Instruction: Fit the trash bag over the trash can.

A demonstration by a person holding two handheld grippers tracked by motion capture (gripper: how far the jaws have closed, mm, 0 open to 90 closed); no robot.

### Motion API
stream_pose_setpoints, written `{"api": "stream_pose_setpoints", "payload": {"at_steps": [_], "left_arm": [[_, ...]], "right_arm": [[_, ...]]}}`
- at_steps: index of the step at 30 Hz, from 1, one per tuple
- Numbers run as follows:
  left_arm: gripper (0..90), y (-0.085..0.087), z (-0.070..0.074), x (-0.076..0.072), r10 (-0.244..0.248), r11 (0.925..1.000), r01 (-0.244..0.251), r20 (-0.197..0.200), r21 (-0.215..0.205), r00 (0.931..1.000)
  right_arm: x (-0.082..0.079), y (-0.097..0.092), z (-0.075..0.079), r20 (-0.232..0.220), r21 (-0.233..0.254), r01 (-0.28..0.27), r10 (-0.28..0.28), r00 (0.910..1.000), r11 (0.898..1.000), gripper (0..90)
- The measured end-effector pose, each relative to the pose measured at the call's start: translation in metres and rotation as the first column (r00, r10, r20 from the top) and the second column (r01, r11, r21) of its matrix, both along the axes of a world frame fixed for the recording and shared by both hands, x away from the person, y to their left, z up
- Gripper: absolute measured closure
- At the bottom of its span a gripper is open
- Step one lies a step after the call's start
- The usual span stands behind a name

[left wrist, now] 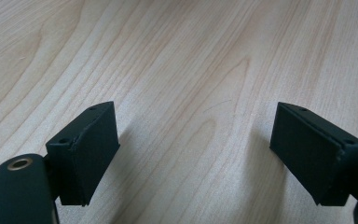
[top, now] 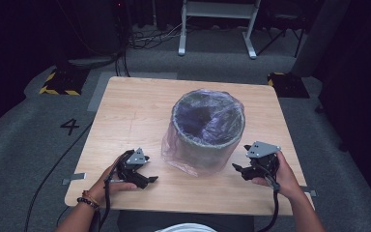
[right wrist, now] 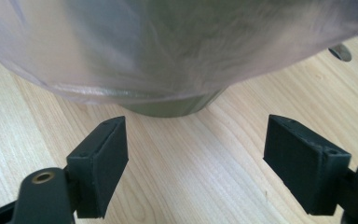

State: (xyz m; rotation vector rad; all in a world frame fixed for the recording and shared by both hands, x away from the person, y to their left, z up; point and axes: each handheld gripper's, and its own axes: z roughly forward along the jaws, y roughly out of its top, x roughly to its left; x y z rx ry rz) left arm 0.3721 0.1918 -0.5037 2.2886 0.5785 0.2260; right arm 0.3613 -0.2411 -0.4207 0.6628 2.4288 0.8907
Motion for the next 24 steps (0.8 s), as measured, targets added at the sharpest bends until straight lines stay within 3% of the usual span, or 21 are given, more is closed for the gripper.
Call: {"api": "stream_pose_setpoints", "payload": {"at_steps": [24], "left_arm": [[15.0, 0.0, 0.0, 0.0, 0.0, 1.0, 0.0, 0.0, 0.0, 1.0]], "right_arm": [[-0.004, -0.03, -0.043, -0.054, 0.03, 0.07, -0.068, 0.9962, 0.997, 21.8]]}}
